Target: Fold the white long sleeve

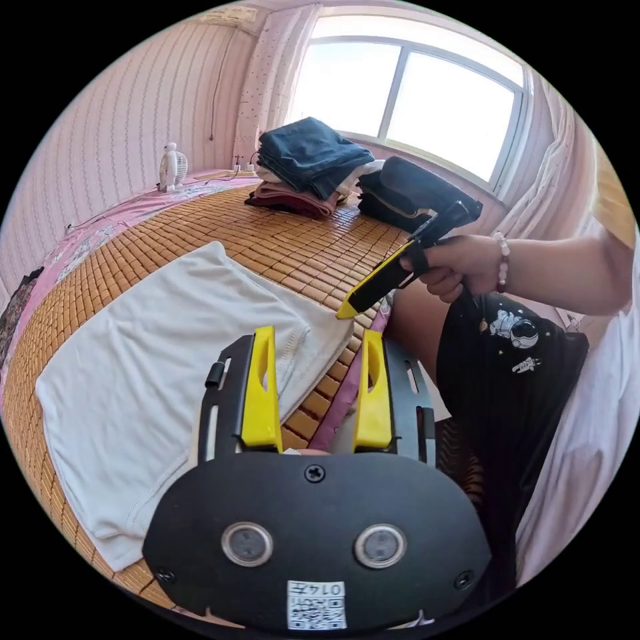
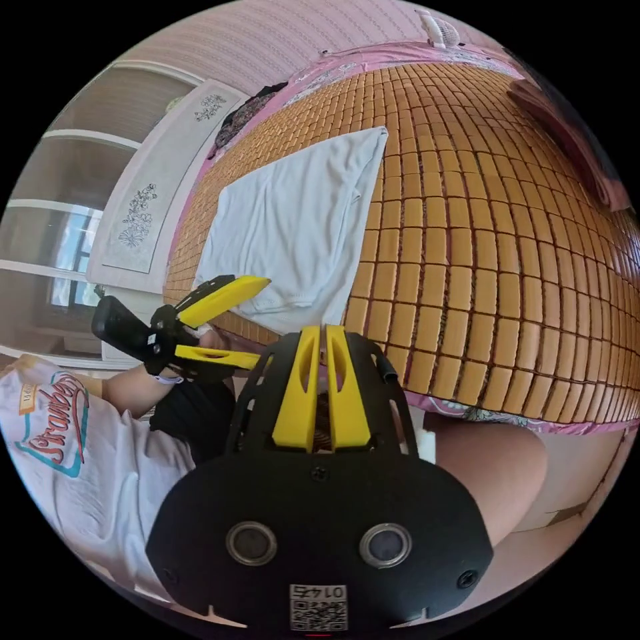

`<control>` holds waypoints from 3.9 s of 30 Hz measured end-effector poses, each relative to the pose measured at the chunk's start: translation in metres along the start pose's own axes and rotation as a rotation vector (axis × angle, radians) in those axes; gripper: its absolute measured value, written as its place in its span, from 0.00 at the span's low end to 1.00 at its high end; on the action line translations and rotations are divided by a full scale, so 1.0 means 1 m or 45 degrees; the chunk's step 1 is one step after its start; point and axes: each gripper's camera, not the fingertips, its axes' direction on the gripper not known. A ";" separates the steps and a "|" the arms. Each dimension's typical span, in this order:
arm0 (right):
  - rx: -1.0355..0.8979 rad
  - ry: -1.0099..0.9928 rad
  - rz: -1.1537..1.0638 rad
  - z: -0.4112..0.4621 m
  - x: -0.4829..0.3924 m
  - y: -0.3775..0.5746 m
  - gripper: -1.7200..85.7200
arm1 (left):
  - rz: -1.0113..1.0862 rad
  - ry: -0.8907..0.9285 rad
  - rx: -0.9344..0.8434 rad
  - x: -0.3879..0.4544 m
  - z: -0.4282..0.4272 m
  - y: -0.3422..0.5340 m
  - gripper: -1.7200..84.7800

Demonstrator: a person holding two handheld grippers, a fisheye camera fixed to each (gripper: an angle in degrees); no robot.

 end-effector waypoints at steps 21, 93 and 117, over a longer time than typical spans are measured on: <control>0.630 -0.178 0.391 -0.035 0.115 0.010 0.09 | 0.076 -0.030 -0.108 0.025 -0.033 0.038 0.02; 0.308 -0.402 -1.405 0.036 -0.370 -0.111 0.03 | -1.102 -1.042 0.419 0.037 -0.417 0.310 0.04; 0.021 0.660 -0.645 0.029 -0.175 0.100 0.09 | -1.164 -0.851 0.396 0.076 -0.325 0.329 0.02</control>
